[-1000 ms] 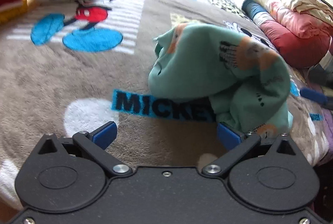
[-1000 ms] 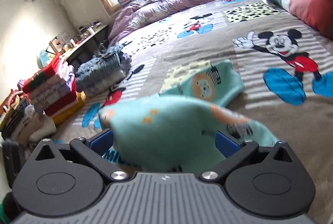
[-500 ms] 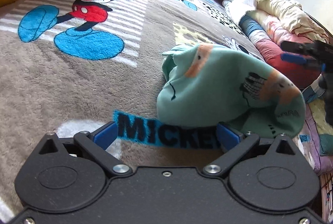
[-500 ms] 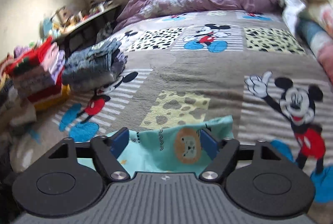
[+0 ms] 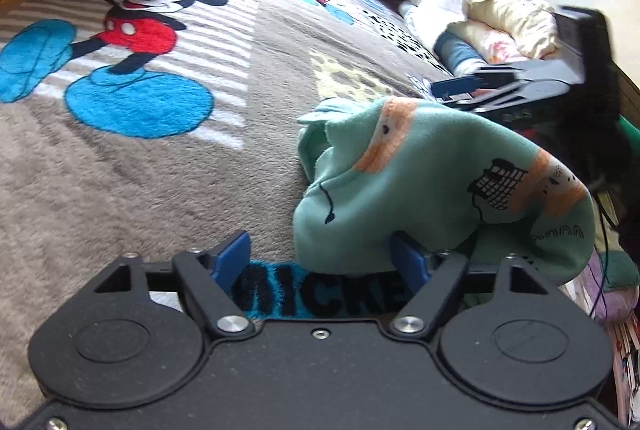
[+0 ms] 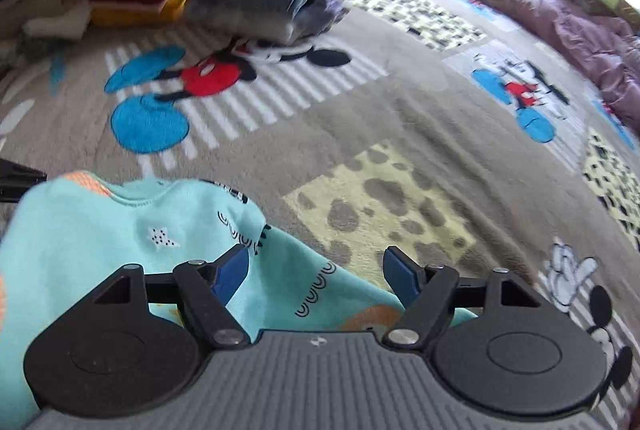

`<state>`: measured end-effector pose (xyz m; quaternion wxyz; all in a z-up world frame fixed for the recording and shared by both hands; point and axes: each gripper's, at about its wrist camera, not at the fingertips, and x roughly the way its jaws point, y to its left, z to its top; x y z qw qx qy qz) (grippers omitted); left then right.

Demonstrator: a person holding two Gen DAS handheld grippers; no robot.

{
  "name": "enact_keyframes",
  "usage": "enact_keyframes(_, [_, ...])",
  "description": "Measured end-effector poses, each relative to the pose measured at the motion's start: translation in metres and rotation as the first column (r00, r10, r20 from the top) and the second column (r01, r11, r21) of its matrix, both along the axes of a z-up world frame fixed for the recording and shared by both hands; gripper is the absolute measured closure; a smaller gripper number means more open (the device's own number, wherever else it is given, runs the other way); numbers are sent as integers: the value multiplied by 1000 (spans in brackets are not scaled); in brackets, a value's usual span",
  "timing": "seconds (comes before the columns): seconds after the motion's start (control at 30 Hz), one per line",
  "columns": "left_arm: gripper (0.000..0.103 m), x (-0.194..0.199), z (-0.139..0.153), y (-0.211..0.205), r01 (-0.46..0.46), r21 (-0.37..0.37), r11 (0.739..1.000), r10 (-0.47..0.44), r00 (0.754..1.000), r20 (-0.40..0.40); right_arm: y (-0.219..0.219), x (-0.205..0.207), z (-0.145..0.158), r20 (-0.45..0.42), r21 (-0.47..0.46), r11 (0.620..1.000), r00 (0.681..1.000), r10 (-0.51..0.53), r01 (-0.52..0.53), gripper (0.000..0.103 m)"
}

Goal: Fold clothes
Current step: 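Grasp the garment edge with the right tool while the left tool grasps another edge, then lift the mint-green garment with both tools and shake it out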

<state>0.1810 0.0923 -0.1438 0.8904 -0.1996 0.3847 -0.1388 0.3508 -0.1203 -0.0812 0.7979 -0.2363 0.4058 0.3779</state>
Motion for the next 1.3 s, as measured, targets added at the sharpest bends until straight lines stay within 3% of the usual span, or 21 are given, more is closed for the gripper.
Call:
enact_keyframes(0.13, [31, 4, -3, -2, 27, -4, 1000, -27, 1000, 10, 6, 12, -12, -67, -5, 1000, 997, 26, -27, 23])
enact_keyframes(0.3, [33, 10, -6, -2, 43, -14, 999, -43, 999, 15, 4, 22, -27, -150, -13, 999, 987, 49, -51, 27])
enact_keyframes(0.37, [33, 11, -6, -3, 48, -15, 999, -47, 999, 17, 2, 22, -31, -160, -26, 998, 986, 50, -55, 37])
enact_keyframes(0.47, [37, 12, -6, -4, 57, -14, 998, -57, 998, 18, -2, 20, -37, -172, -42, 997, 984, 49, -57, 66])
enact_keyframes(0.5, [42, 12, -6, -5, 61, -16, 998, -61, 998, 16, -3, 20, -39, -176, -48, 997, 983, 49, -58, 76])
enact_keyframes(0.63, [67, 14, -3, -7, 73, -23, 997, -72, 997, 7, -10, 13, -32, -144, -43, 997, 988, 51, -58, 95])
enact_keyframes(0.73, [78, 13, 2, -10, 66, -1, 998, -66, 998, 11, -16, 4, -23, -112, -36, 998, 992, 50, -54, 97])
enact_keyframes(0.83, [82, 10, 11, -13, 58, 19, 998, -58, 998, 18, -23, -4, -8, -73, -20, 999, 997, 32, -33, 97])
enact_keyframes(1.03, [85, 2, 37, -22, 58, 81, 995, -63, 996, 59, -45, -25, 29, 14, 19, 1000, 1000, -24, 24, 97])
enact_keyframes(1.3, [88, -2, 95, -32, 61, 197, 979, -95, 981, 170, -76, -54, 84, 131, 82, 992, 986, -108, 98, 97])
